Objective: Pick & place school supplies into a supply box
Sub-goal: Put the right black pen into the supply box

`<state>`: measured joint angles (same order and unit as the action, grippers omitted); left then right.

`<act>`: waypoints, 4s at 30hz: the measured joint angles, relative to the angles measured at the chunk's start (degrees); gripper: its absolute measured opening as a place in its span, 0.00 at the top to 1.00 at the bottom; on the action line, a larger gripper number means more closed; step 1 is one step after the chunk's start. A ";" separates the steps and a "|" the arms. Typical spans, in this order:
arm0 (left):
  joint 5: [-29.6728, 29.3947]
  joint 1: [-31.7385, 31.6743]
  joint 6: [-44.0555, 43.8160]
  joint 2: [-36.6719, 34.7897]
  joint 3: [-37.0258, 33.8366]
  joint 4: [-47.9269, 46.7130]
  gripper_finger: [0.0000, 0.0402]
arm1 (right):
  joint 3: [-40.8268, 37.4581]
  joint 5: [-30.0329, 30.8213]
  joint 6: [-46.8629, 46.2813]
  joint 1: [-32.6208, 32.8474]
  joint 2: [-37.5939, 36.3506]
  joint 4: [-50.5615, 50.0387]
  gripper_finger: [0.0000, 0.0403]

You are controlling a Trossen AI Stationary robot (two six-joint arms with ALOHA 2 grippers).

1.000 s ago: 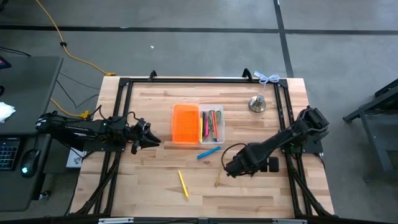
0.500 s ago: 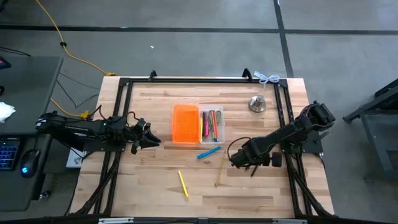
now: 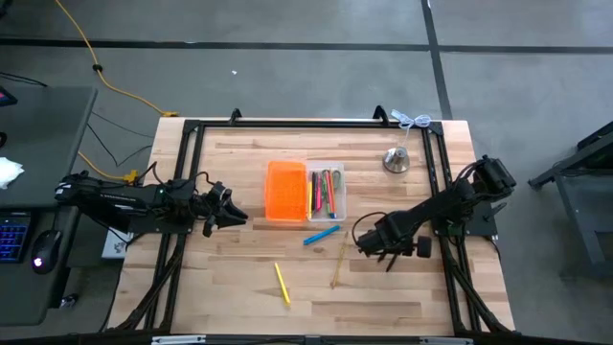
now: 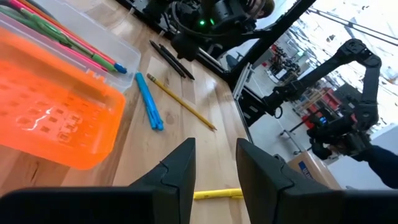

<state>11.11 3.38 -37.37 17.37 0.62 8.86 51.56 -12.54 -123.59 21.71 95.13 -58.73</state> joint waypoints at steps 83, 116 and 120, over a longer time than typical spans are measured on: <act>3.42 0.00 11.28 0.02 0.87 -2.99 0.64 | 28.60 11.91 6.77 -0.56 0.09 -23.27 1.00; 9.01 0.02 10.06 0.00 0.92 -4.18 0.64 | 29.36 38.26 35.93 -5.27 0.02 21.15 1.00; 9.47 0.02 9.75 0.02 0.92 -4.81 0.64 | 29.36 39.26 39.09 -5.27 0.02 25.26 1.00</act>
<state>20.58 3.39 -27.62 17.39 1.54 4.05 80.93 26.72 -84.51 16.45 95.15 -33.47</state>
